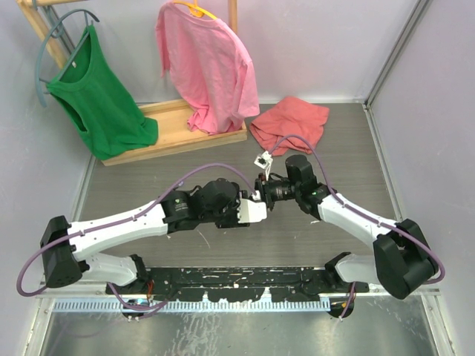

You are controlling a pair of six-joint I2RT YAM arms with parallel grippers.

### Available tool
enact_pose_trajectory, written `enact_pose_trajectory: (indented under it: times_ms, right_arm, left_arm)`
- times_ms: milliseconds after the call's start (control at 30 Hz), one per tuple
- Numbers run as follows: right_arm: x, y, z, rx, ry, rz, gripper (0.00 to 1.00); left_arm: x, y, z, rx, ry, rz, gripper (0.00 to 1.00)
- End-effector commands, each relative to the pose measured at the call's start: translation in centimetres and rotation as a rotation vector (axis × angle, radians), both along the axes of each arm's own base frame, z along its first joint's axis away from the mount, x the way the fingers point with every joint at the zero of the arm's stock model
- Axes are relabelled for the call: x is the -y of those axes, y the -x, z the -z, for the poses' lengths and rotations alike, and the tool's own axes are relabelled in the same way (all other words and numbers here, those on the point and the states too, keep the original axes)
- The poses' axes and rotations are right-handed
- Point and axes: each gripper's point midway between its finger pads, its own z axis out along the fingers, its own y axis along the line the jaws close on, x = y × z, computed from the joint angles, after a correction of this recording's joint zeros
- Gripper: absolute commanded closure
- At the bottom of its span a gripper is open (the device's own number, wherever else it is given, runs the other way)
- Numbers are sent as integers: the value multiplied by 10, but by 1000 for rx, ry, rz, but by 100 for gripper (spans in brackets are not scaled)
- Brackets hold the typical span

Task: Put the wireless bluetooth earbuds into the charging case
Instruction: Pick up the charging case at the center of the board.

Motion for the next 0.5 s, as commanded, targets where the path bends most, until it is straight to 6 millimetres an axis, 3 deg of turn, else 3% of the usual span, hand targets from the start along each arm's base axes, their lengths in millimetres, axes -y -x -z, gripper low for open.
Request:
enact_pose_trajectory:
  times_ms: [0, 167, 233, 333, 467]
  right_arm:
    - [-6, -4, -15, 68, -18, -28, 54]
    - [-9, -2, -16, 64, -23, -53, 76]
    - [-9, -2, -18, 72, -25, -52, 82]
    - [-9, -5, -25, 98, -34, -39, 86]
    - [-7, -15, -35, 165, -38, 21, 86]
  left_arm:
    - [10, -6, -16, 42, 17, -1, 75]
    - [8, -6, -16, 58, 9, -14, 70]
    - [7, -6, -16, 59, 7, -19, 63]
    - [4, -9, -16, 68, 16, -61, 46]
    - [-6, -15, -31, 90, 100, -162, 34]
